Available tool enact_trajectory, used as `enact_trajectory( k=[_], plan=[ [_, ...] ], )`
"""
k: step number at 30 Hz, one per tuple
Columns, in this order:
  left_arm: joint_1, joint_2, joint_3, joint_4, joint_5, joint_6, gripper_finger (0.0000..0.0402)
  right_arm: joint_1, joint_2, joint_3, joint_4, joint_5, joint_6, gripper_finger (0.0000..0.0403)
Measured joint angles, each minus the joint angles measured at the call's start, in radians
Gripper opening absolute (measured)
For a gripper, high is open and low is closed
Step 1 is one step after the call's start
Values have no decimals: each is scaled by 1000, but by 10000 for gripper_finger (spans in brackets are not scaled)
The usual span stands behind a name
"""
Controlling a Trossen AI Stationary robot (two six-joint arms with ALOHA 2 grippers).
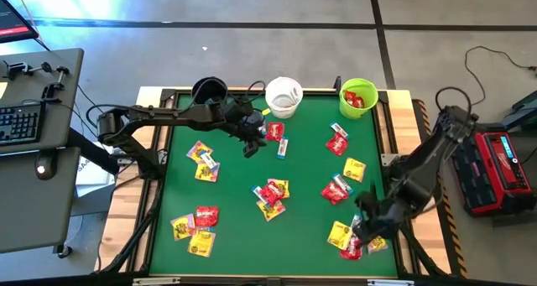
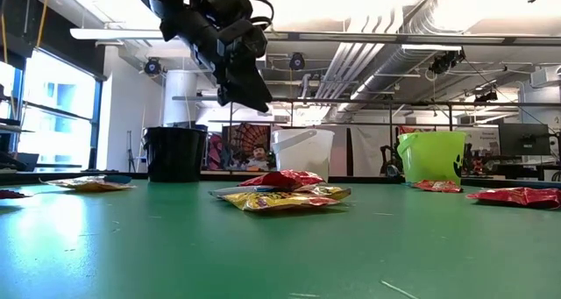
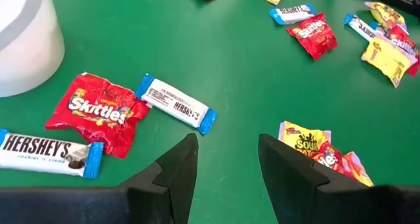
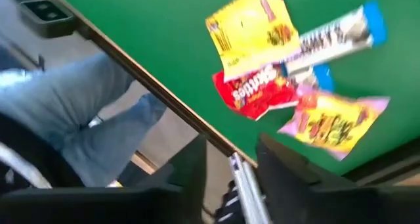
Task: Sort candy by brand, put in halloween buckets
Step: Put the red candy into the green bucket
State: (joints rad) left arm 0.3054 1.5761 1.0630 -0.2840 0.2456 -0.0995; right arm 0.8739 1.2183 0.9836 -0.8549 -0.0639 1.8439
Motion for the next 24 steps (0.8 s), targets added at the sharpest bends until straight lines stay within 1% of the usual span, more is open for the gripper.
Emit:
enact_trajectory(
  k=[2, 4, 7, 11, 13, 18, 24],
  plan=[
    [-2, 0, 0, 0, -11, -16, 154, 17, 35, 0, 28, -4, 73, 148],
    [-6, 0, 0, 0, -27, -28, 154, 33, 73, 0, 67, -18, 124, 163],
    [-15, 0, 0, 0, -40, -26, 154, 53, 137, 0, 99, -19, 199, 168],
    [-27, 0, 0, 0, -46, -25, 154, 72, 230, 0, 100, -28, 298, 162],
    [-32, 0, 0, 0, -47, -28, 154, 80, 272, 0, 100, -51, 326, 158],
    [-44, 0, 0, 0, -48, -30, 154, 91, 364, 0, 116, -40, 330, 145],
    [-46, 0, 0, -3, -48, -38, 154, 91, 445, 0, 144, -15, 332, 116]
  ],
)
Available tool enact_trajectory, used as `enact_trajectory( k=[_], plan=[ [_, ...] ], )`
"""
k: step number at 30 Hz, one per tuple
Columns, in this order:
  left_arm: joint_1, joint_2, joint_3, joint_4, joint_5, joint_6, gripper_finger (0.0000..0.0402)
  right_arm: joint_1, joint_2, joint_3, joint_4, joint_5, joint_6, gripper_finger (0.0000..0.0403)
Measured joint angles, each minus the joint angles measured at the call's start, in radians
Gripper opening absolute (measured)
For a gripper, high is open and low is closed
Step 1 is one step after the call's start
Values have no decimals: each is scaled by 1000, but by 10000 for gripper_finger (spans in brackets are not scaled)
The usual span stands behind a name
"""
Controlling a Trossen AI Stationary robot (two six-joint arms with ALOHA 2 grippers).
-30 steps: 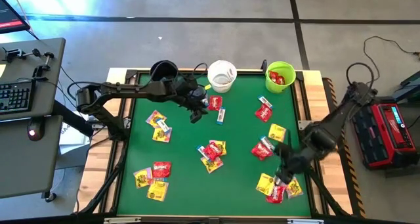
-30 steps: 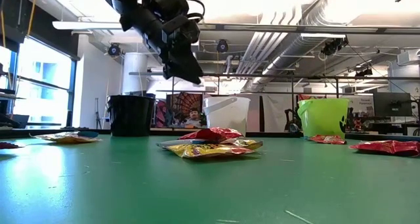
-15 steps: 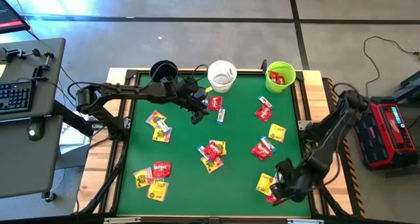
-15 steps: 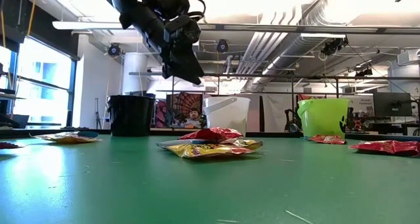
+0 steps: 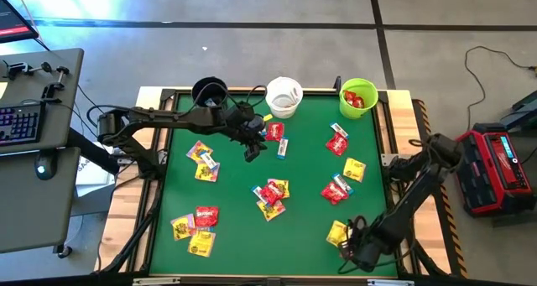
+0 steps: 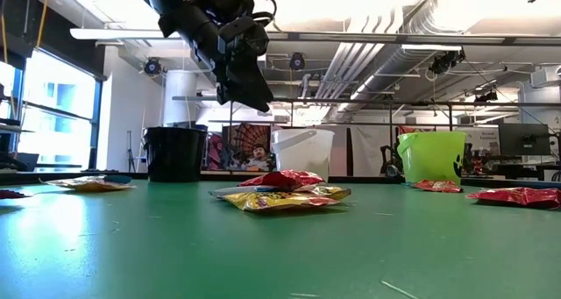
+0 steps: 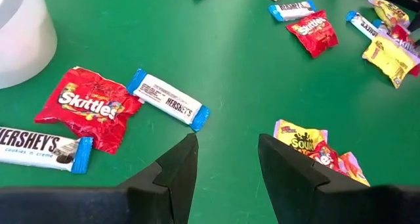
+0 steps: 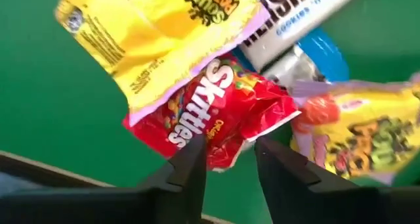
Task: Sort candy by brand, put in halloween buckets
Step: Put the red candy into the green bucket
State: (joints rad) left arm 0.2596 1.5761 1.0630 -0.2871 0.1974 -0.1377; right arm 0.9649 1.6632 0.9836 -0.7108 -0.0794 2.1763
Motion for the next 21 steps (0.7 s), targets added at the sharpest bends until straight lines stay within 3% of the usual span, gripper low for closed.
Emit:
enact_trajectory(
  k=[9, 14, 21],
  plan=[
    [0, 0, 0, -1, 0, -1, 154, 0, 26, 0, 5, 53, 22, 59],
    [0, 0, 0, -1, 0, 0, 154, 0, 26, 0, 3, 56, -3, 7],
    [0, 0, 1, -1, 1, 0, 154, 0, 11, 34, -34, 70, -39, 1]
  ],
)
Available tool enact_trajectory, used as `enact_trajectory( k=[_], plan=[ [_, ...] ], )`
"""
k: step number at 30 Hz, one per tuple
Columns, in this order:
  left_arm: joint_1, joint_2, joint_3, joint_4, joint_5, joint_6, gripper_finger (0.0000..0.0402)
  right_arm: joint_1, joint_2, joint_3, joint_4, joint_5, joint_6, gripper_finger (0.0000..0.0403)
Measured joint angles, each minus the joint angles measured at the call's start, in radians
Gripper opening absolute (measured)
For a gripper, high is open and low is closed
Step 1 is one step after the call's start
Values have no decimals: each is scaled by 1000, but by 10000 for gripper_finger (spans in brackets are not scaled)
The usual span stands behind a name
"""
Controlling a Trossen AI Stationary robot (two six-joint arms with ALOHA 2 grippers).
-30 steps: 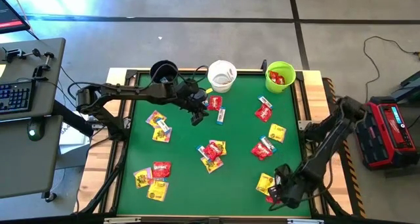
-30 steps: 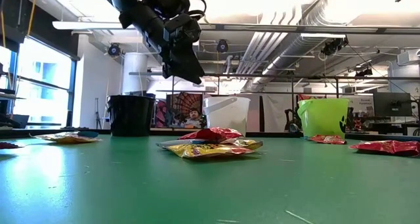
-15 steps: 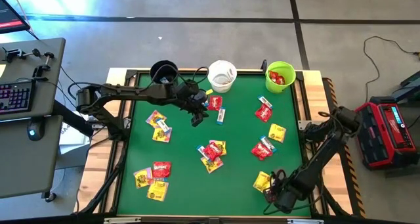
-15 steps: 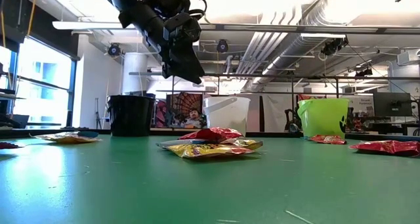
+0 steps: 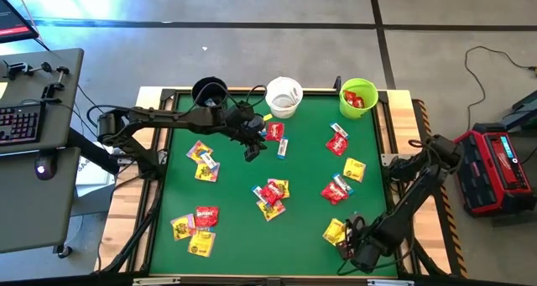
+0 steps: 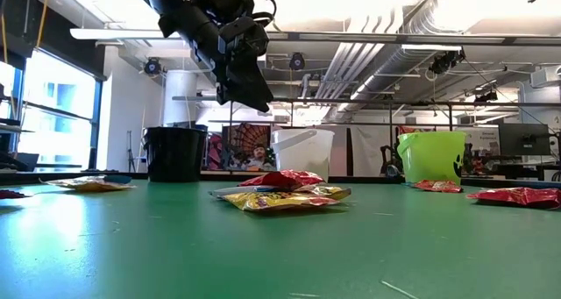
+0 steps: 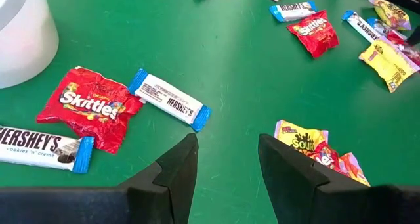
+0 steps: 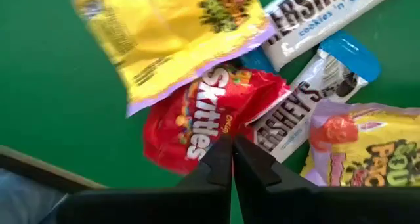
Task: Sort candy by brand, put in halloween buckets
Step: Put the red candy into the green bucket
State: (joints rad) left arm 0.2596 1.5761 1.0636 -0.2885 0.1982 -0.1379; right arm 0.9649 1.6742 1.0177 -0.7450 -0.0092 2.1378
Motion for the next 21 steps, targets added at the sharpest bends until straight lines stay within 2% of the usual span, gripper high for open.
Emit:
enact_trajectory(
  k=[7, 12, 15, 21],
  plan=[
    [0, 0, 0, 1, 0, 0, 154, 0, -1, 108, -113, 43, -94, 0],
    [0, 0, 0, 1, 0, 0, 154, 0, 7, 121, -112, 36, -213, 8],
    [-2, 0, 0, 0, 0, -1, 154, 0, 17, 109, -111, 27, -233, 42],
    [-15, 0, 0, 0, 1, -8, 154, 1, 17, 66, -93, 19, -177, 145]
  ],
)
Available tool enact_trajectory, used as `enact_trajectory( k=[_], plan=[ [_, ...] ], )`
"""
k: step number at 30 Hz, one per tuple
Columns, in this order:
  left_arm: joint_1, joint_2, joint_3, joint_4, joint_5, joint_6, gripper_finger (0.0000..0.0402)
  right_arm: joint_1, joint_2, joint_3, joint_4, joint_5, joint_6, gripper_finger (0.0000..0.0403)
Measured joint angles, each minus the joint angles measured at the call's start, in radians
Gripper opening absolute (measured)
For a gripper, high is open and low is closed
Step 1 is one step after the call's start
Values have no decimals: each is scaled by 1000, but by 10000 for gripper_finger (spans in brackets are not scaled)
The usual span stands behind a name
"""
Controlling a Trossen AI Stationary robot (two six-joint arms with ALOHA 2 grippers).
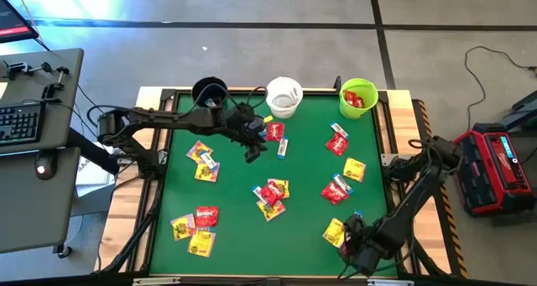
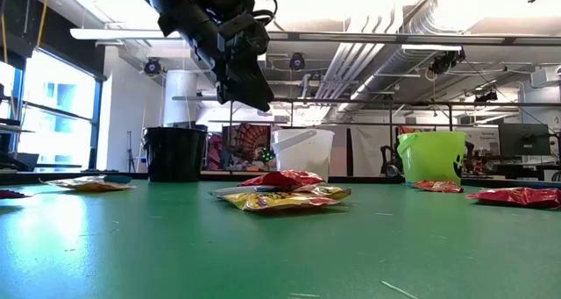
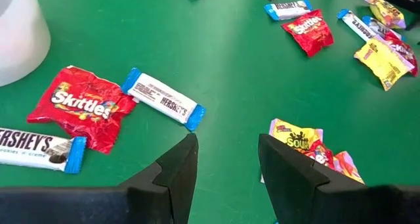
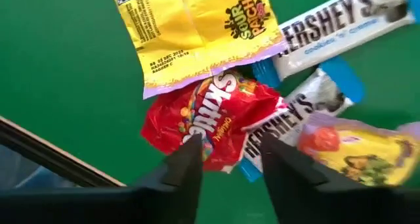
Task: Sort candy by brand, put in halloween buckets
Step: Put the red candy into the green bucket
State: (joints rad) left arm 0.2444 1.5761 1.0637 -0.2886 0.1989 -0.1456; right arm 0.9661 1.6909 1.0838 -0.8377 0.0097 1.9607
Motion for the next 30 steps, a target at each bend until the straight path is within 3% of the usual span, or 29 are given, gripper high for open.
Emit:
enact_trajectory(
  k=[6, 17, 22, 30],
  plan=[
    [-4, 0, 0, 0, 0, 8, 154, 0, 0, -87, 176, 15, 22, 200],
    [-4, 0, 0, -4, 0, 0, 154, 0, -1, -148, 173, 13, 31, 204],
    [-4, 0, 0, -4, 0, 0, 154, 0, -2, -155, 172, 11, 9, 172],
    [-4, 0, 0, -6, 0, 0, 154, 0, -4, -155, 177, -10, -32, 63]
  ],
)
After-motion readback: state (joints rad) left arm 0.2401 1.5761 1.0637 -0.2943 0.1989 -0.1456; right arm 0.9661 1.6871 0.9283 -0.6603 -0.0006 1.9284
